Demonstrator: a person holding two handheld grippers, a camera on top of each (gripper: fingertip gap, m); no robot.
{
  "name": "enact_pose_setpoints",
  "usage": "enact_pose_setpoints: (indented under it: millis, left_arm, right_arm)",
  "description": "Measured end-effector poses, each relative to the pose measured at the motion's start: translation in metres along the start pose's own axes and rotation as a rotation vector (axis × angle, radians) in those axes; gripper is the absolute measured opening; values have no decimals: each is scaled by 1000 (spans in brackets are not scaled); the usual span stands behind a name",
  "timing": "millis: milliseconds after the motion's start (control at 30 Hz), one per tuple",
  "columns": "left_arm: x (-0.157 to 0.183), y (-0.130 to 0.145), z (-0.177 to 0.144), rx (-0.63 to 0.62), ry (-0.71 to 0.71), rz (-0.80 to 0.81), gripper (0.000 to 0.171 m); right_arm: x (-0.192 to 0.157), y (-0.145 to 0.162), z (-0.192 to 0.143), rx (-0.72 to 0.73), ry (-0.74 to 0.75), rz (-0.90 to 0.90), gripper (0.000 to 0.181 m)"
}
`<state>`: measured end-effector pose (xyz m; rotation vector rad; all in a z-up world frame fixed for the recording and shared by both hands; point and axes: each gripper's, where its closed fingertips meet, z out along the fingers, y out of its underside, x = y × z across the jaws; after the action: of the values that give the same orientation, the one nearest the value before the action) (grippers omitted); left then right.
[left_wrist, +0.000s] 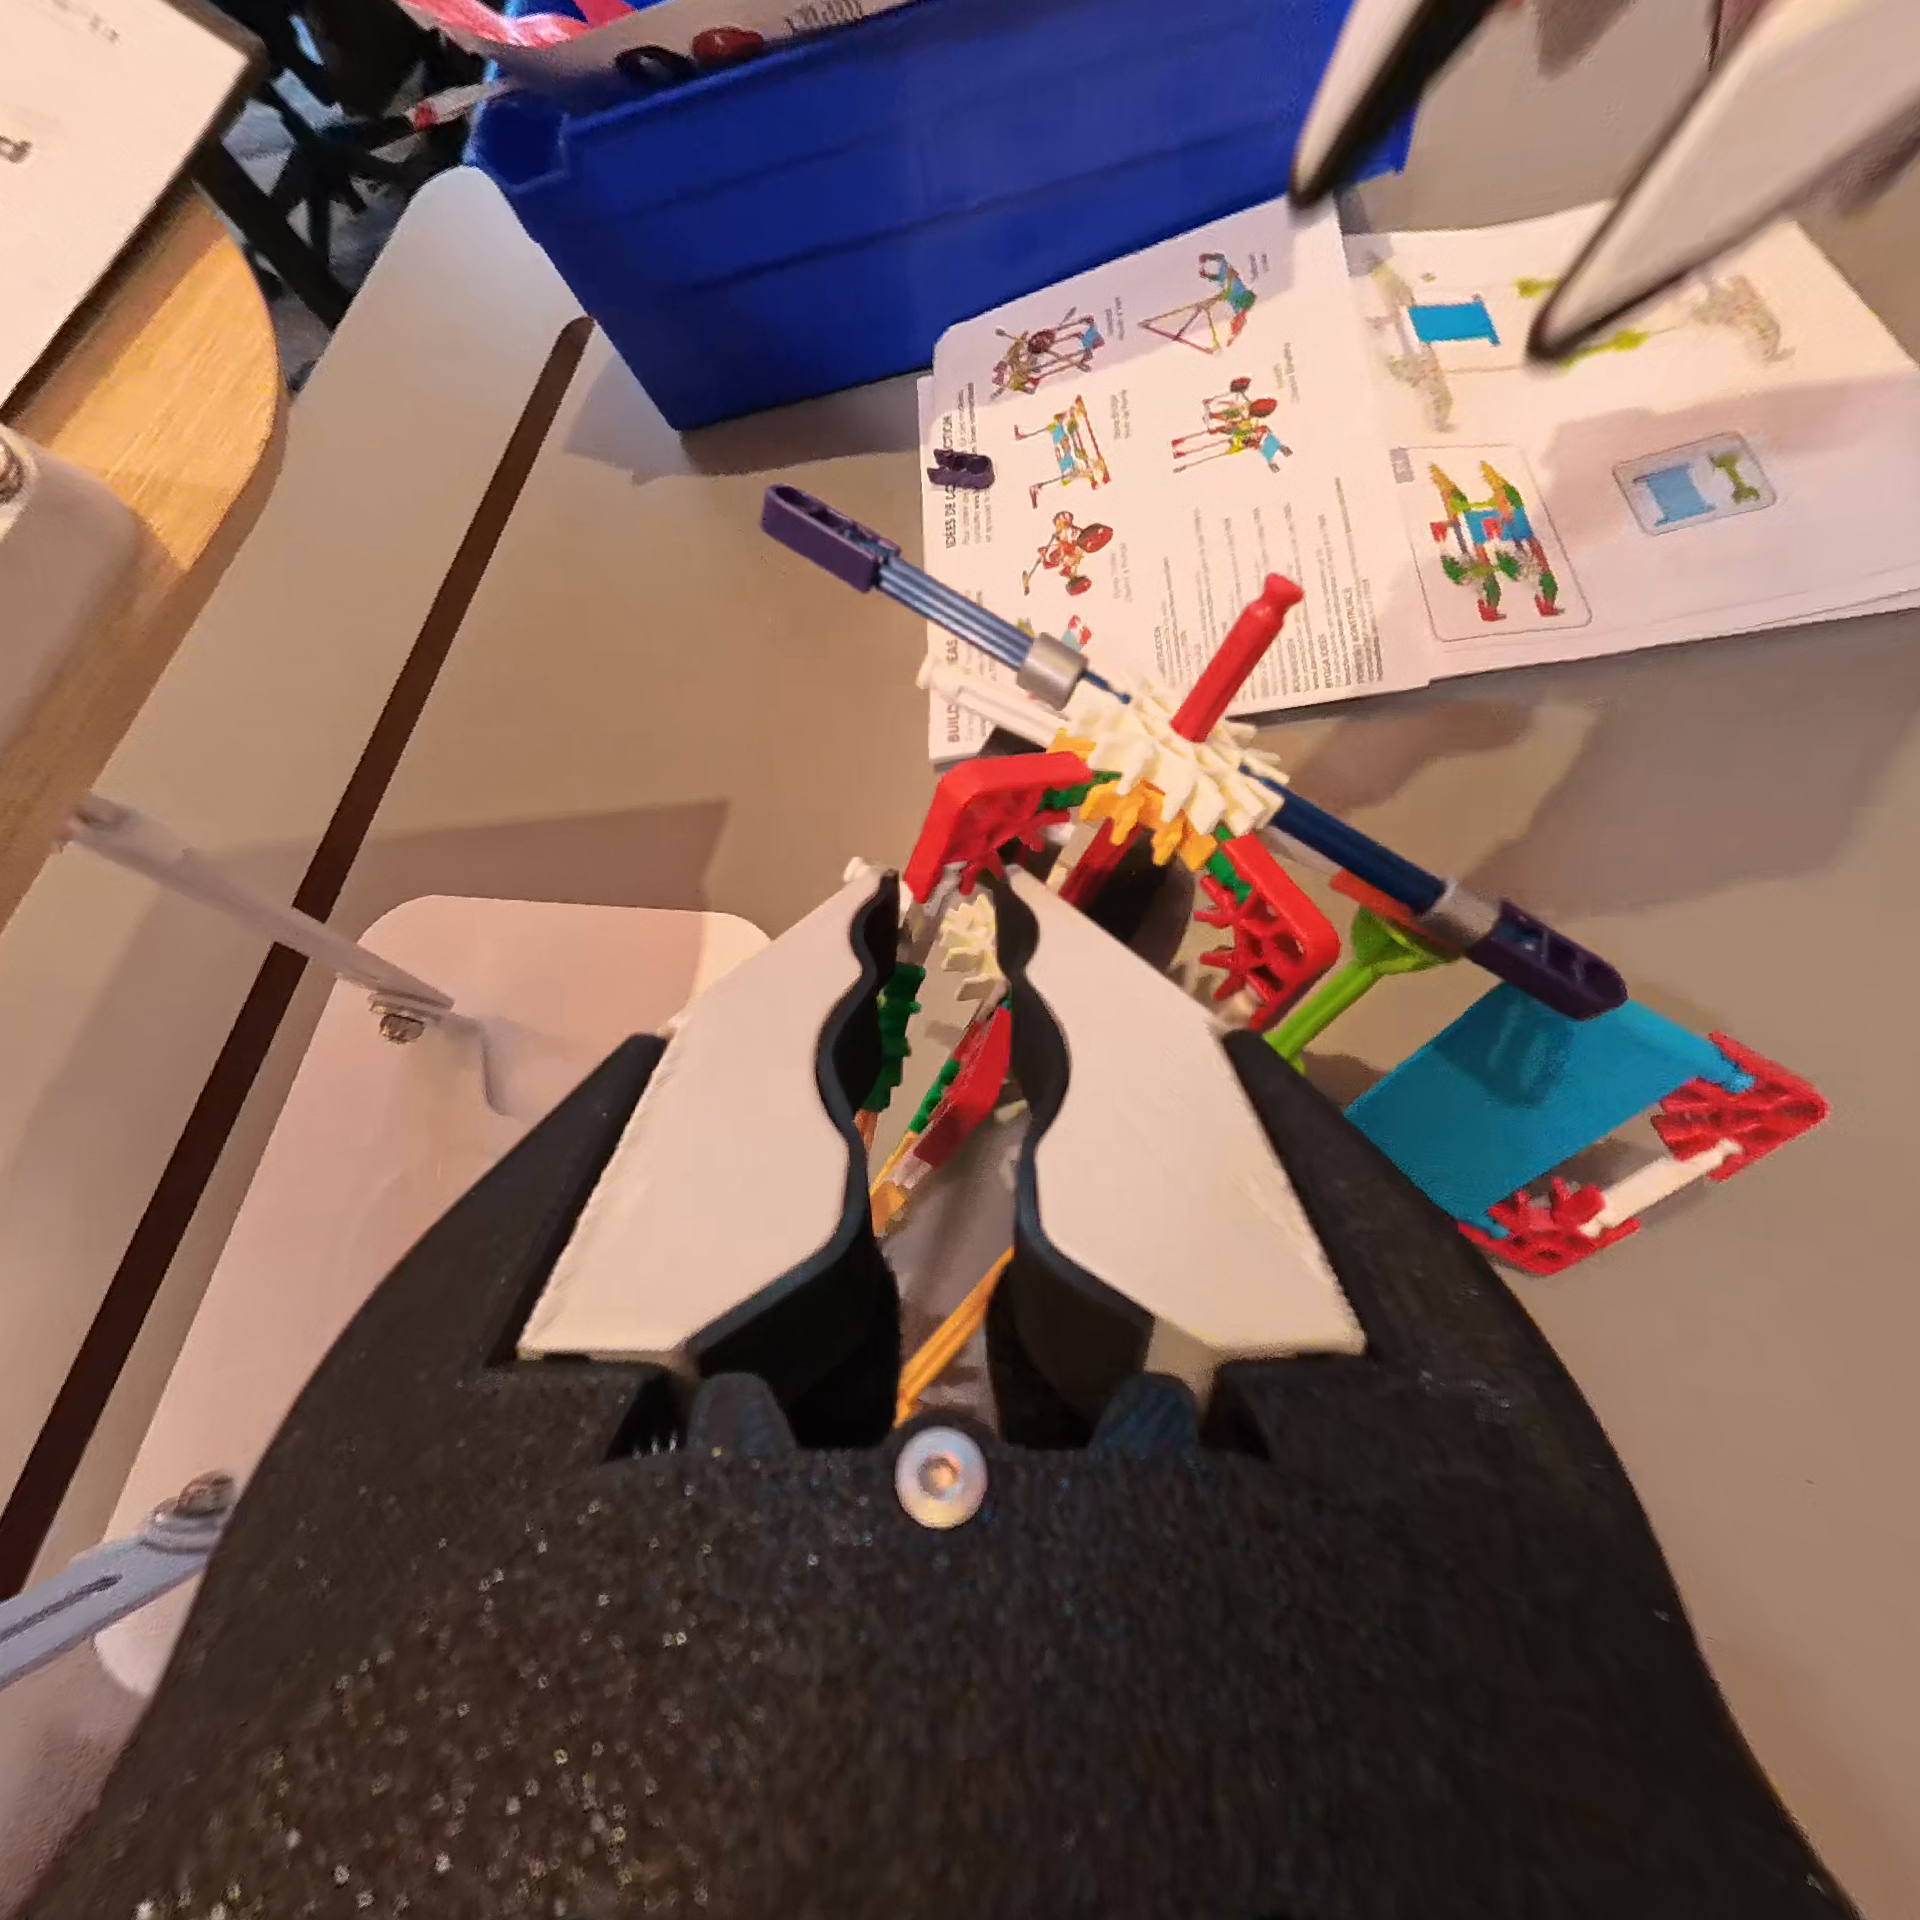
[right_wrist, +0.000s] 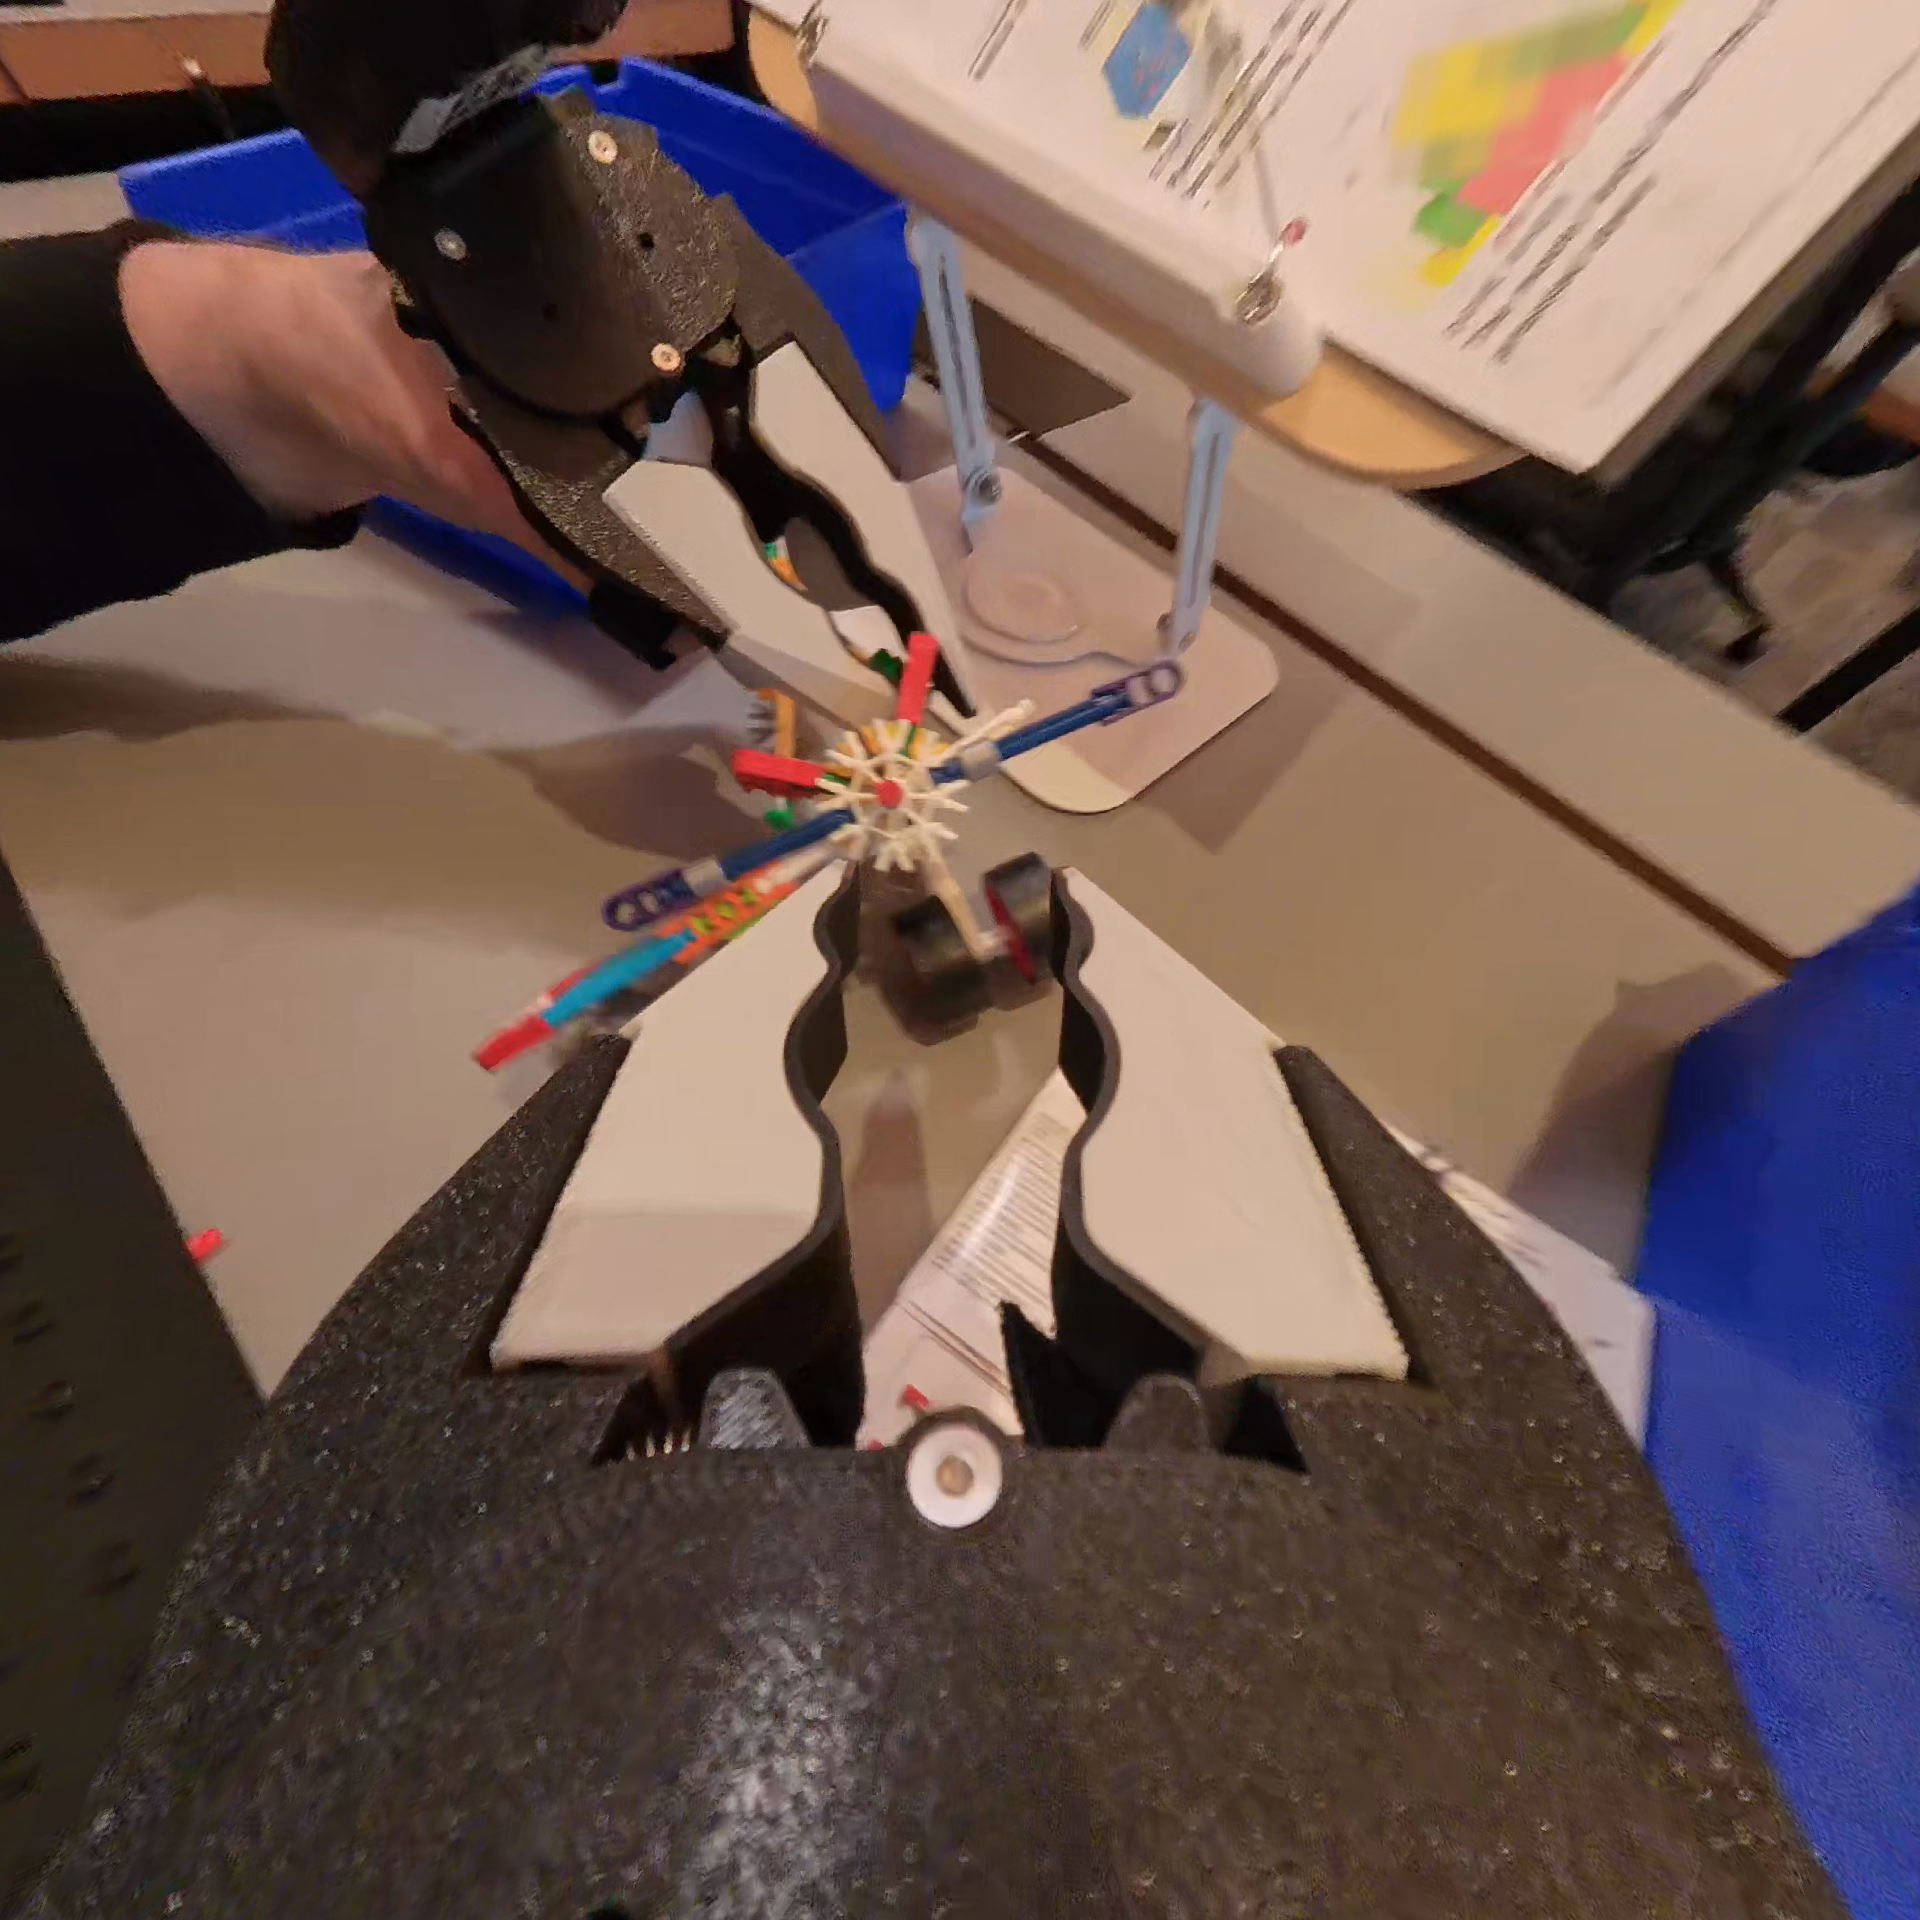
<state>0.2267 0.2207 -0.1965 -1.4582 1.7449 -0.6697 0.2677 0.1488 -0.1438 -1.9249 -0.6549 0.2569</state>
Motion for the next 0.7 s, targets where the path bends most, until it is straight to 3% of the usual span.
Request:
enact_pose_setpoints:
  millis: [167, 367, 500, 533, 600, 700]
  left_arm:
    - [9, -3, 0, 12, 11, 81, 3]
    - [20, -7, 0, 12, 31, 137, 3]
    - [37, -12, -3, 67, 110, 236, 2]
    - [42, -14, -4, 85, 133, 257, 2]
    - [39, -11, -4, 83, 136, 252, 3]
    - [35, -7, -6, 74, 151, 226, 3]
  right_arm:
    - [13, -8, 25, 48, -23, 203, 38]
    - [23, -11, 55, 78, -300, 422, 44]
    - [12, -22, 60, 113, -579, 505, 43]
    - [9, -21, 62, 102, -624, 509, 39]
    - [8, -26, 62, 146, -675, 513, 13]
    - [7, -29, 59, 179, -665, 494, 12]
